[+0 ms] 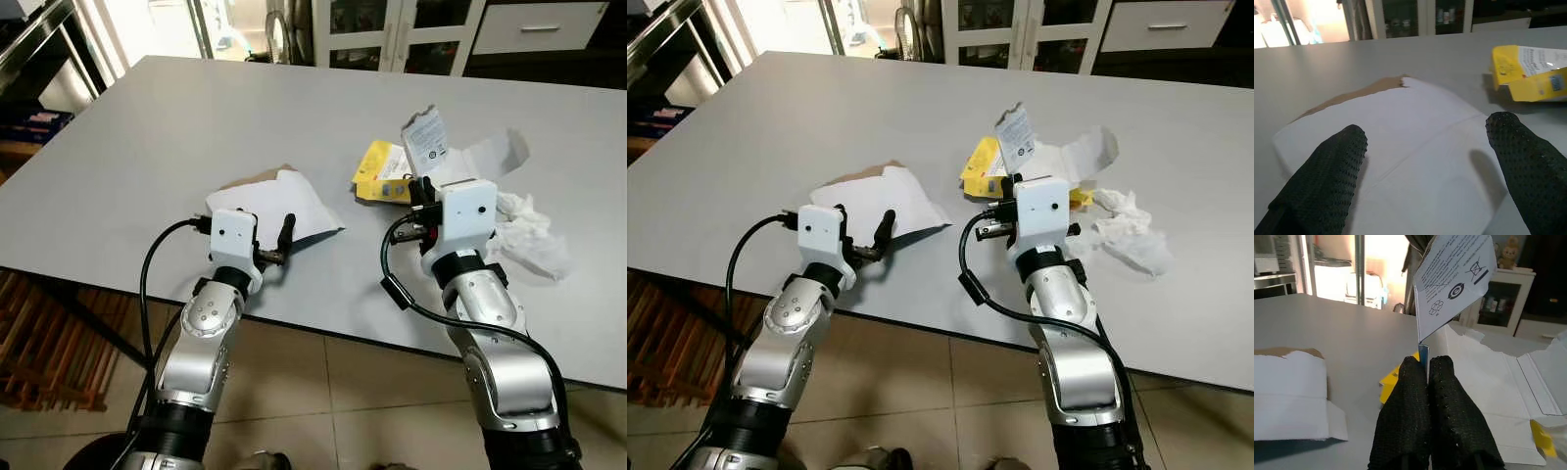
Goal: Picking trash to rubbish bin
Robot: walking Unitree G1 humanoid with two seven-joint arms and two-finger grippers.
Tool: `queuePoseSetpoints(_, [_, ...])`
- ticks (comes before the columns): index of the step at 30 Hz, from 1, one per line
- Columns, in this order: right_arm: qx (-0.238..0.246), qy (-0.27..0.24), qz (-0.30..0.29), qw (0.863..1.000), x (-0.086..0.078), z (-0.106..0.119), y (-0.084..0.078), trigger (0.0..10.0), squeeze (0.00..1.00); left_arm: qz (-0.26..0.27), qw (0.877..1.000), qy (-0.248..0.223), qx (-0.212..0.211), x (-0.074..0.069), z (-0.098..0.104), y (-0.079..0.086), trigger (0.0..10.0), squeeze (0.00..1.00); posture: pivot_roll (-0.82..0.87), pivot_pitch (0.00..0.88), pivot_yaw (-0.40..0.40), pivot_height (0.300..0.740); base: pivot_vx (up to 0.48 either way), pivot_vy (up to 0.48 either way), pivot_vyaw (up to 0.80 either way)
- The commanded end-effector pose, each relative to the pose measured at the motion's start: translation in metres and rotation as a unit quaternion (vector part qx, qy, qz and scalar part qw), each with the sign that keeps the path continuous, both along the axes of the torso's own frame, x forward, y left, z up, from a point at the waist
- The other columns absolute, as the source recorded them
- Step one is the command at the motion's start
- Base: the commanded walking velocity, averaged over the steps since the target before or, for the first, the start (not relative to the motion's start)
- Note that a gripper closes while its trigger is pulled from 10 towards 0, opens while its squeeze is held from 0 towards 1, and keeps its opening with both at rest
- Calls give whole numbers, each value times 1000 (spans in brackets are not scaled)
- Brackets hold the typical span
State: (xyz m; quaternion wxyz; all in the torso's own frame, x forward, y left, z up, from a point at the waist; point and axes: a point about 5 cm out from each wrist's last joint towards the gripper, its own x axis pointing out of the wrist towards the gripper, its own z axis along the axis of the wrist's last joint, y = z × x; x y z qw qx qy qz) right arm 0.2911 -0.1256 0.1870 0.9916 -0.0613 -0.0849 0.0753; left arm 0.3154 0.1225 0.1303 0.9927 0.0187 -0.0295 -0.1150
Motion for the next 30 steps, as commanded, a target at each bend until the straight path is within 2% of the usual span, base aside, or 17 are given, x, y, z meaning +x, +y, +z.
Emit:
queuePoseSetpoints(1, [2, -3, -9, 1000, -1, 3, -1, 10000, 0, -10, 1000, 9, 3, 2, -1, -3, 10000, 0, -72, 96, 62, 740, 0, 0, -763])
queuePoseSetpoints(5, [2, -3, -10, 1000, -1, 3, -2, 10000, 0, -11, 1000, 10, 3, 2, -1, -3, 10000, 0, -72, 96, 62, 740, 0, 0, -759])
queuePoseSetpoints(18, [2, -1, -17, 1000, 0, 3, -3, 10000, 0, -17, 1000, 15, -3, 3, -2, -5, 10000, 0, -72, 86, 63, 740, 0, 0, 0])
queuePoseSetpoints(30, [8, 6, -21, 1000, 2, 1, -4, 10000, 0, -31, 999, 14, 11, 0, -4, -8, 10000, 0, -66, 87, 64, 740, 0, 0, 0])
